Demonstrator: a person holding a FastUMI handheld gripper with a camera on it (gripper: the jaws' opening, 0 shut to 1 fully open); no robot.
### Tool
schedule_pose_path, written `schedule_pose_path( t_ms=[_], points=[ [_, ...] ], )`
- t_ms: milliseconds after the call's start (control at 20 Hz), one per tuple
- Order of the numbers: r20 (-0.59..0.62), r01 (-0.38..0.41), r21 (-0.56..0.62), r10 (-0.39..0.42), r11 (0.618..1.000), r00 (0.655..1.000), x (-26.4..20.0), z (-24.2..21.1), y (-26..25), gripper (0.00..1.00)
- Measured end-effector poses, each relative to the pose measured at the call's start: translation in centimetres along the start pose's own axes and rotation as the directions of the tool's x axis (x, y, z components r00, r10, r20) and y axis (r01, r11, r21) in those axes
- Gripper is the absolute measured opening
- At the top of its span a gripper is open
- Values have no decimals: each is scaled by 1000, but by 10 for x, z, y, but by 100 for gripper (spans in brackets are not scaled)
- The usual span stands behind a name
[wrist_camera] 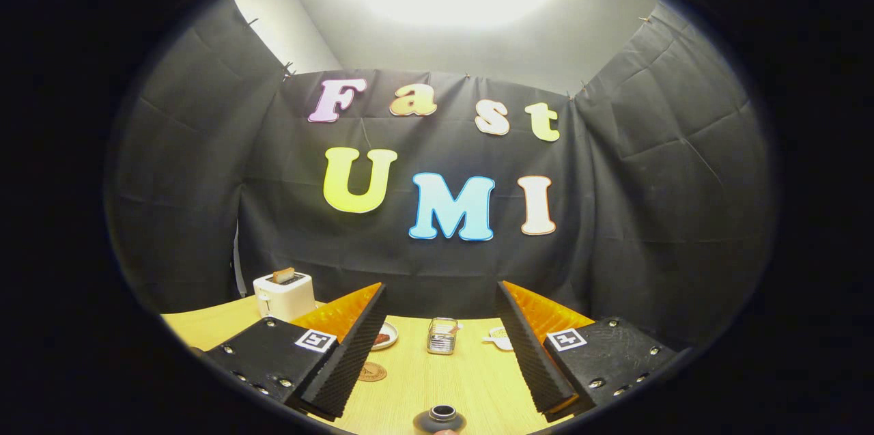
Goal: Take the bottle from table, then pour the juice into the cup, finally place the bottle on the coaster
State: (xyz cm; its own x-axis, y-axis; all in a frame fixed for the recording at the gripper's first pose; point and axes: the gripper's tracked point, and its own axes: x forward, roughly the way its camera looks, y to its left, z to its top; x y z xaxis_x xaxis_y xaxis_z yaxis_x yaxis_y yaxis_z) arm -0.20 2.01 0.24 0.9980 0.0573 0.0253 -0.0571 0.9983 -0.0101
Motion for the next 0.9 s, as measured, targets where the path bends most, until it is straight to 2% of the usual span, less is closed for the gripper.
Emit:
schedule_pose_path(
  t_ms=[400,900],
  points=[
    [-31,-11,47,13,999,999,-3,-28,-1,97],
    [-159,-43,47,50,998,986,-7,-110,-6,97]
  ],
)
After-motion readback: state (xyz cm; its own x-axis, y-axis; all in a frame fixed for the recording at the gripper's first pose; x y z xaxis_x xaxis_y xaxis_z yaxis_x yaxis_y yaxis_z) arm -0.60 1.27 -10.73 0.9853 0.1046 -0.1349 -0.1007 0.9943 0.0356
